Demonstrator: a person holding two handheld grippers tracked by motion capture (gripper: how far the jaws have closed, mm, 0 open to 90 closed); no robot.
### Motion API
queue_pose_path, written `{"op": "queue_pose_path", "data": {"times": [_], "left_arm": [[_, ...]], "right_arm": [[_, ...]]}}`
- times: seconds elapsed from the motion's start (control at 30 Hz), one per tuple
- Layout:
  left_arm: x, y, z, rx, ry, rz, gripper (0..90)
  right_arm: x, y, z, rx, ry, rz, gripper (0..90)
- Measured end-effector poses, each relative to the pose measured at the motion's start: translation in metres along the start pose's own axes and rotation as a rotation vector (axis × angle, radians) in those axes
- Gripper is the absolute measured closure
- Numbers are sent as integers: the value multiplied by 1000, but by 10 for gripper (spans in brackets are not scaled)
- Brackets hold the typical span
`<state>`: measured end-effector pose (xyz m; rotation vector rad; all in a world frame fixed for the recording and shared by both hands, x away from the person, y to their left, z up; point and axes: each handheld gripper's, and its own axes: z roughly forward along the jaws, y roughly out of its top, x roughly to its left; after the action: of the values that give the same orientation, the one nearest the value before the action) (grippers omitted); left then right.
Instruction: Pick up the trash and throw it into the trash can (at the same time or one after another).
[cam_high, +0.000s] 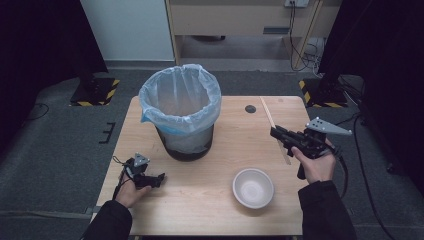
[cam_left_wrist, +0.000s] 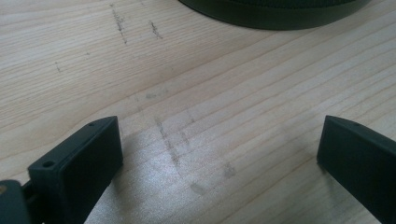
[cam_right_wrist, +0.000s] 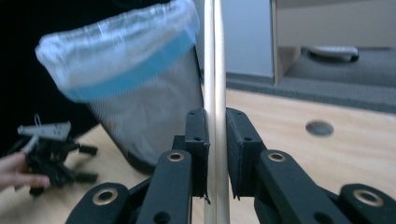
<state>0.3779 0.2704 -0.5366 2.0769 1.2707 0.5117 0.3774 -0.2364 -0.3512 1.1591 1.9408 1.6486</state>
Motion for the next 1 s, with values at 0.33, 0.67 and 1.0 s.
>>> {"op": "queue_pose_path", "data": {"times": [0.33, 0.67, 1.0], "left_arm": [[0, 0, 0, 0, 0, 0, 0], [0, 0, 0, 0, 0, 0, 0], [0, 0, 0, 0, -1, 0, 0]], "right_arm": [[8, 39, 7, -82, 12, -16, 802], [20, 73, 19, -135, 27, -43, 802], [36, 98, 41, -156, 45, -55, 802]]}}
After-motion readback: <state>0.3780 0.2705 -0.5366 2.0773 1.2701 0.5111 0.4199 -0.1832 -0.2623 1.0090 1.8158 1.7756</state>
